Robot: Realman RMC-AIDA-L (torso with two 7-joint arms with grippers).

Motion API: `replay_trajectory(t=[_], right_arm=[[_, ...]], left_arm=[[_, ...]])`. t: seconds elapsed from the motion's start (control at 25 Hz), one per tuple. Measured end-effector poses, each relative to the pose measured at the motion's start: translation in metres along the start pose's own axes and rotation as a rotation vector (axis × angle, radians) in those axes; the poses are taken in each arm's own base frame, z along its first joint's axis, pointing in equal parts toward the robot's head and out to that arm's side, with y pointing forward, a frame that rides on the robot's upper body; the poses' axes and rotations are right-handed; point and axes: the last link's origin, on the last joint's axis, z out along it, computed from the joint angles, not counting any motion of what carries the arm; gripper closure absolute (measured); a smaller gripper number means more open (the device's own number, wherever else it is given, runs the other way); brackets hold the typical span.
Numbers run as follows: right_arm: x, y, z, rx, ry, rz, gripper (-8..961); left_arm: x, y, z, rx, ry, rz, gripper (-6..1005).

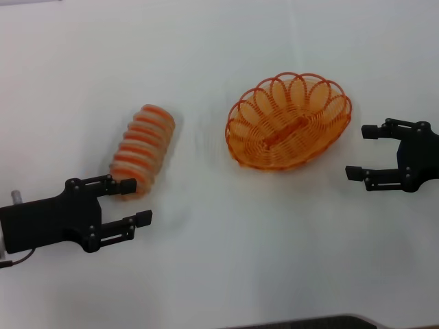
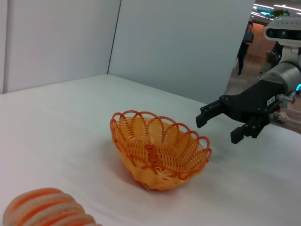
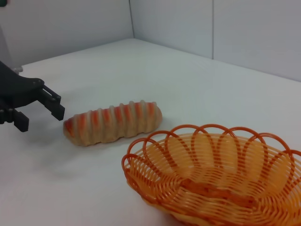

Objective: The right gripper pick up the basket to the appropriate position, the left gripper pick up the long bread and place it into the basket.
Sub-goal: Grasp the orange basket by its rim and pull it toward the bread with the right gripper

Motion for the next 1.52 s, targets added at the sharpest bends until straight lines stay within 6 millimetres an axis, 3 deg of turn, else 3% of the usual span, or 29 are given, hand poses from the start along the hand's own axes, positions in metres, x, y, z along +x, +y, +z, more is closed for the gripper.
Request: replay_trajectory(t=[1.24,1.52], right_arm=[[-0.011,-0.004,0.003,-0.028,0.001,-0.042,39],[-0.02,-0.012,0.0,0.029,-0.073,-0.016,40]], left_arm=[[0.001,0.0,0.001,-0.007,0.005,-0.001,357],[0.002,0.0,0.001,-0.002,0.014,-0.006,357]])
